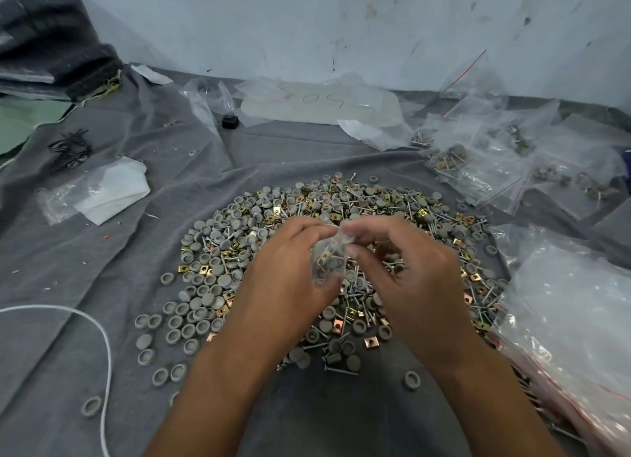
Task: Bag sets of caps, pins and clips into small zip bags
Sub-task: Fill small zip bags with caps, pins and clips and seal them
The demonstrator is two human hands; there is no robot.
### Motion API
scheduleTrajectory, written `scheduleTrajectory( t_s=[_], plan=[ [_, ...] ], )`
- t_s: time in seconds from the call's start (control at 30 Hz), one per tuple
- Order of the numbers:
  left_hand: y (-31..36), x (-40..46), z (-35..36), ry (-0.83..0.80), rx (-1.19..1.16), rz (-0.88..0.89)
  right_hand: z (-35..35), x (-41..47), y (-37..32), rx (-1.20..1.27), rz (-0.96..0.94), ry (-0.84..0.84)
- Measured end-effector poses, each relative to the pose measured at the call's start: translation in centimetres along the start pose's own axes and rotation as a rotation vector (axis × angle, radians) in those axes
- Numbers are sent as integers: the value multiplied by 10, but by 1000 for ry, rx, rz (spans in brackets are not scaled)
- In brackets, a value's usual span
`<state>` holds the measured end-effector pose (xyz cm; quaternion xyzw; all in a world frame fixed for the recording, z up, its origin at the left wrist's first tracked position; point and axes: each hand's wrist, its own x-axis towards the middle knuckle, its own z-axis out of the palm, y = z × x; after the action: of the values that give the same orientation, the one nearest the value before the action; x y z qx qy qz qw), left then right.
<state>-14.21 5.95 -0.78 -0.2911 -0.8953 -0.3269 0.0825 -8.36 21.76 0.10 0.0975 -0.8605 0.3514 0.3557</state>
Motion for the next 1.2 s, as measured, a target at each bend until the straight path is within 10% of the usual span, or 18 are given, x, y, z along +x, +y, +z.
scheduleTrajectory(
  t_s=[0.3, 0.53, 0.77, 0.97, 1.2],
  plan=[
    [1, 0, -7, 57, -13, -17, 6, -1, 7, -31, 122, -100],
    [-5, 2, -11, 107, 6, -82, 19, -18, 15, -322, 308, -752],
    [-4, -1, -9, 76, 4, -65, 13, -11, 17, -229, 344, -666],
    [0, 0, -9, 63, 10, -47, -1, 3, 6, -2, 129, 4],
    [6, 0, -12, 59, -18, -45, 6, -1, 4, -71, 108, -89]
  ],
)
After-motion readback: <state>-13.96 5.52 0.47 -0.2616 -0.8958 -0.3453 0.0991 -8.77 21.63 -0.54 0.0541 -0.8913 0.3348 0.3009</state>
